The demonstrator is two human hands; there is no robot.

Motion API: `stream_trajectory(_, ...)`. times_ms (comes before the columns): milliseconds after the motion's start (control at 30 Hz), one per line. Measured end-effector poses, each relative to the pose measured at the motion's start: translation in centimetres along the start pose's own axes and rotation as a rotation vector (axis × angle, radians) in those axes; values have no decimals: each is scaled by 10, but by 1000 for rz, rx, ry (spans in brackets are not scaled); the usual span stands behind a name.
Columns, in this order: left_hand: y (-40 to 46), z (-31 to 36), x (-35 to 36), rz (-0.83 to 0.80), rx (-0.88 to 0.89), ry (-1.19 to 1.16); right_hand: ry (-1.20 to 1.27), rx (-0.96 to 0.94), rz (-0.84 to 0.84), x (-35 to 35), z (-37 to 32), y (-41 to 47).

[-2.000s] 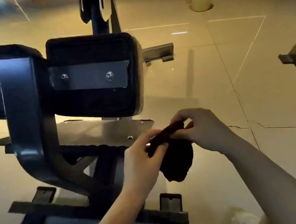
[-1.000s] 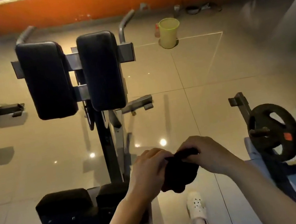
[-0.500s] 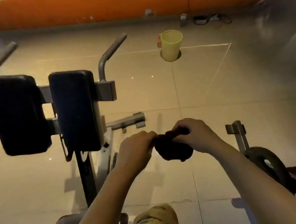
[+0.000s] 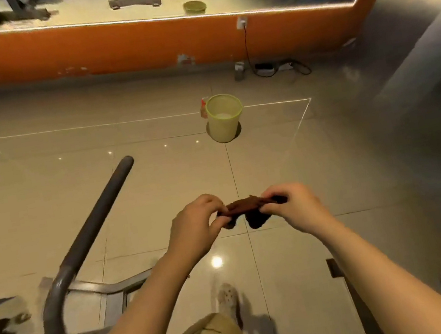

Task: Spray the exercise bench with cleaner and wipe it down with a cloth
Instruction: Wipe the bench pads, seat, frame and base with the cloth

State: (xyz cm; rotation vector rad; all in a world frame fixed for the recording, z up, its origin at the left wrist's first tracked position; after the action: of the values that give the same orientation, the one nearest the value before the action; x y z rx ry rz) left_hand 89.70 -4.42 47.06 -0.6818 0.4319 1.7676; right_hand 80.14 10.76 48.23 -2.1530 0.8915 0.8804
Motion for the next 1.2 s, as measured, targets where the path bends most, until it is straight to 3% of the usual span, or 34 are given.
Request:
stream_trajectory(167, 130, 20, -29, 25, 60, -62, 31, -1, 30, -71, -10, 110)
stream_trajectory(333, 226, -29, -19, -105, -163, -74, 220, 15, 29, -98, -6, 218)
stream_trajectory(600, 383, -101, -16, 202, -618, -717, 408, 214, -126, -120, 40, 403)
stream_trajectory(833, 521, -102, -18, 278, -719, -867, 605, 332, -106, -162, 49, 537)
stream_trajectory(933, 579, -100, -21, 212, -702, -893, 644, 338, -87, -179, 44, 586)
stream_trajectory(1067, 660, -130, -23, 204, -784, -913, 659, 446, -21, -186, 54, 651)
stream_trajectory(1200, 735, -151, -18, 89, -814, -1009, 681, 566, 65, -184, 62, 706)
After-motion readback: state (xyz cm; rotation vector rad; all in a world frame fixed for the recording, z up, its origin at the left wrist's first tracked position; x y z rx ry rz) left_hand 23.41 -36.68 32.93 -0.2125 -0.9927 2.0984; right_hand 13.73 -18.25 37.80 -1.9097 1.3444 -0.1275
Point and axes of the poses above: each hand's wrist, its own y-axis towards the middle knuckle, its own x-axis out of the palm, z = x × y, the point moved 10 cm from there along y, towards the middle knuckle, and after that the axes turned 12 degrees about -y, right-handed, at the moved point
